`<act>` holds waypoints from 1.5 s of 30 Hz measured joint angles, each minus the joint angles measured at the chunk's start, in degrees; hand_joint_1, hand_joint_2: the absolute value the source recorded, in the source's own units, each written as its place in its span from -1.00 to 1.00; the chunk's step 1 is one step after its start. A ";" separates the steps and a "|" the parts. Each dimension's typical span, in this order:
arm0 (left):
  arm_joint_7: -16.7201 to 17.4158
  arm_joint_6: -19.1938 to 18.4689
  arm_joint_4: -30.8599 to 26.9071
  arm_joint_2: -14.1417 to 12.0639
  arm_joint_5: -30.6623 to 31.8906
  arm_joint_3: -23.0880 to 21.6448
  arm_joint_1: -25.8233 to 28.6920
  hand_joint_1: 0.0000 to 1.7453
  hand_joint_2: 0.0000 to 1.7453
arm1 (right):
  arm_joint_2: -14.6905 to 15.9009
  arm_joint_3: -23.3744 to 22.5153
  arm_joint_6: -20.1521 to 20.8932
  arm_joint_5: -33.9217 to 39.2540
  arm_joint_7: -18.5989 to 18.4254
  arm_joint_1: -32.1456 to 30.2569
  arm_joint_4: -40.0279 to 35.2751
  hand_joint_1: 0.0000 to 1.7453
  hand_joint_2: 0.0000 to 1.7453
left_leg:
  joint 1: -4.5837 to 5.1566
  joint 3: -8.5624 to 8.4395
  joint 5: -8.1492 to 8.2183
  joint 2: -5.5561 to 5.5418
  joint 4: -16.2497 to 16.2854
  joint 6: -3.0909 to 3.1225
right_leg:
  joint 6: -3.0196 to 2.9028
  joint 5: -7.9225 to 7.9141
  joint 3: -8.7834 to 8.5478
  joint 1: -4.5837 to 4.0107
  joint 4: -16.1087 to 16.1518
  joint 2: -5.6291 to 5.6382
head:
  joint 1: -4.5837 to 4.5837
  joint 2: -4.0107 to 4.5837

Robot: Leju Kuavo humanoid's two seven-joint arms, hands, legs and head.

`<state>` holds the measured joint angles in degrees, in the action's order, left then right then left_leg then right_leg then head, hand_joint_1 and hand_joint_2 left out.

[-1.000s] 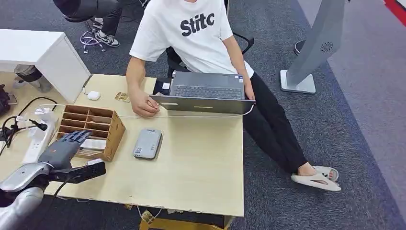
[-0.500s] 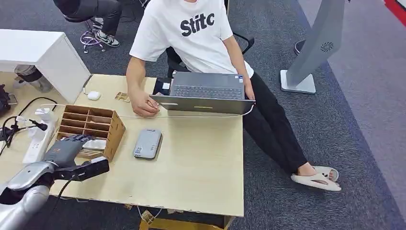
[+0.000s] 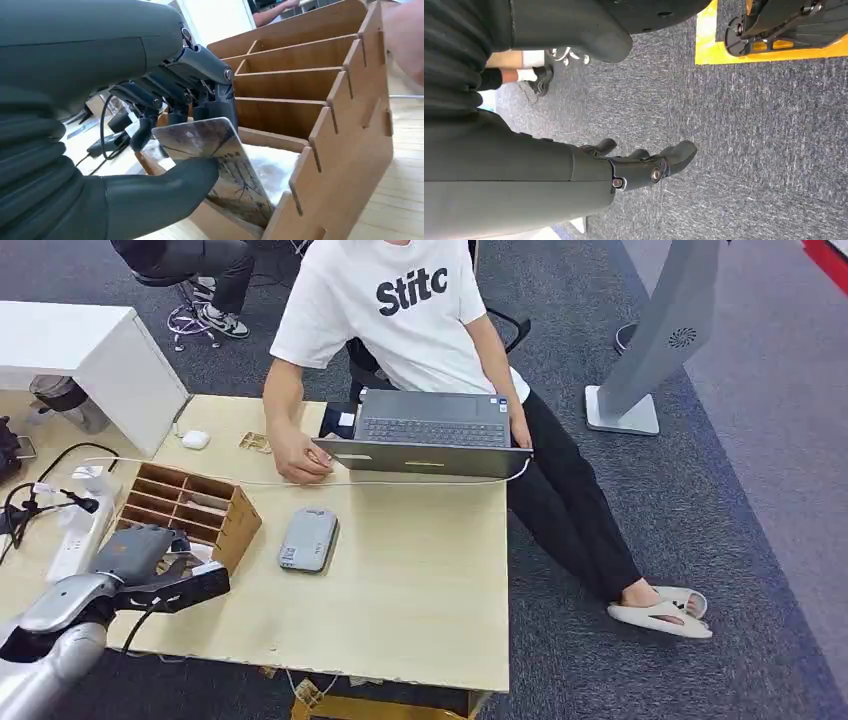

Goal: Pass the card to the sensor for recognition and then transmit it.

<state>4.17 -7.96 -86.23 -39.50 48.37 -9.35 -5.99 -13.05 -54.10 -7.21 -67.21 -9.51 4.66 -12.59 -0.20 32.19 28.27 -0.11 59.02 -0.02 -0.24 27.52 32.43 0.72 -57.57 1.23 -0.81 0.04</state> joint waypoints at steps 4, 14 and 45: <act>0.59 1.10 0.55 0.62 1.45 -0.04 -0.27 1.00 1.00 | 0.00 -0.02 0.00 -0.11 -0.09 0.01 0.00 -1.00 1.00 | 0.00 0.00 0.00 0.00 0.00 0.00 | 0.00 0.00 0.00 0.00 0.00 0.00 | -0.02 -0.02; 0.70 4.66 1.79 3.13 4.59 -0.07 -0.53 1.00 1.00 | 0.00 0.00 0.00 -0.46 -0.09 0.02 0.00 -1.00 1.00 | 0.00 -0.01 -0.01 -0.01 0.01 0.00 | 0.01 -0.01 0.00 0.00 0.00 -0.01 | -0.02 -0.02; -2.95 17.60 -4.13 10.54 6.34 4.26 -10.33 1.00 1.00 | 0.00 0.00 -0.48 -1.09 0.48 0.05 0.00 -1.00 1.00 | 0.00 0.00 -0.12 -0.09 0.03 0.01 | 0.00 -0.11 0.00 0.00 0.00 -0.05 | -0.02 0.00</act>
<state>1.22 9.64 -90.36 -28.96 54.70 -5.09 -16.31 -13.05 -54.10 -7.69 -68.30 -9.03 4.71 -12.59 -0.20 32.19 28.16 -0.19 59.05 -0.01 -0.24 27.40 32.43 0.72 -57.57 1.19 -0.83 0.04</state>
